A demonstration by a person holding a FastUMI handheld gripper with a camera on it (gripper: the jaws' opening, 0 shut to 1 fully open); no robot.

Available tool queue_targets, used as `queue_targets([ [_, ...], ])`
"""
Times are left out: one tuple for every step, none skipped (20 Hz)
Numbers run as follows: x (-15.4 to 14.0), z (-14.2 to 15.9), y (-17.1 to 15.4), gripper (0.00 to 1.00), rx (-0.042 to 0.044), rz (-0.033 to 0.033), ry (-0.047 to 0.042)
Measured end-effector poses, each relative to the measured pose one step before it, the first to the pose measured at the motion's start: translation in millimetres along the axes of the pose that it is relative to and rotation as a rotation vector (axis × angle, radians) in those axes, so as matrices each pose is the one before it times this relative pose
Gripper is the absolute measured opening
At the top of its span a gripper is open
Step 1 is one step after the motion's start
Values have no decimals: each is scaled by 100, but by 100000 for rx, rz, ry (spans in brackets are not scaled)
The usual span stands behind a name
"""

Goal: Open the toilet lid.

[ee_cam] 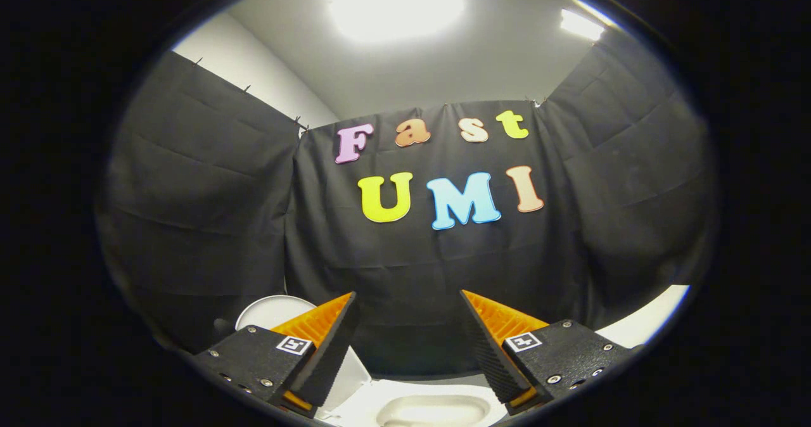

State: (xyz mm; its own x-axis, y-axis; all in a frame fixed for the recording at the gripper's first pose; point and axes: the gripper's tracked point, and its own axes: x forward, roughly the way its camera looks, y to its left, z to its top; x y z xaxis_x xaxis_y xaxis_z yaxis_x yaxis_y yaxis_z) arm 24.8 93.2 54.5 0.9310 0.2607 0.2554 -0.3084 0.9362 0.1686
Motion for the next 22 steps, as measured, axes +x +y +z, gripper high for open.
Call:
queue_targets([
  [-222,-310,-1174,95,397,-369,824],
  [-120,-425,-1605,95,-134,-1617,1273],
  [-227,-654,-1763,95,-697,-2943,2026],
  [-234,-703,-1741,95,-622,-3155,2244],
  [-354,-843,-1444,95,-313,-2602,2152],
  [-264,-703,-1127,95,180,-2517,2182],
  [-323,-703,-1126,95,453,-2362,2129],
  [-142,-356,-1106,95,98,-2596,1383],
  [-134,-346,-1281,95,-166,-3559,1398],
  [-73,-532,-1418,95,36,-3921,1763],
  [-386,-361,-971,95,-228,-2466,1432],
  [-294,-99,-732,95,142,-2388,568],
  [-394,173,-628,95,364,-1666,-451],
  [-477,12,-228,95,185,-694,-585],
  [-293,217,-52,95,-472,-333,-1296],
  [-20,-179,-301,95,-760,-886,958],
  [-235,-296,-324,96,-808,-1093,1640],
  [-514,272,3,96,-1082,-121,-693],
  [-294,289,113,96,-557,-44,-1167],
  [-115,52,24,95,220,322,-317],
  [-143,-116,400,95,153,1349,59],
  [-98,39,301,96,-666,729,-502],
])
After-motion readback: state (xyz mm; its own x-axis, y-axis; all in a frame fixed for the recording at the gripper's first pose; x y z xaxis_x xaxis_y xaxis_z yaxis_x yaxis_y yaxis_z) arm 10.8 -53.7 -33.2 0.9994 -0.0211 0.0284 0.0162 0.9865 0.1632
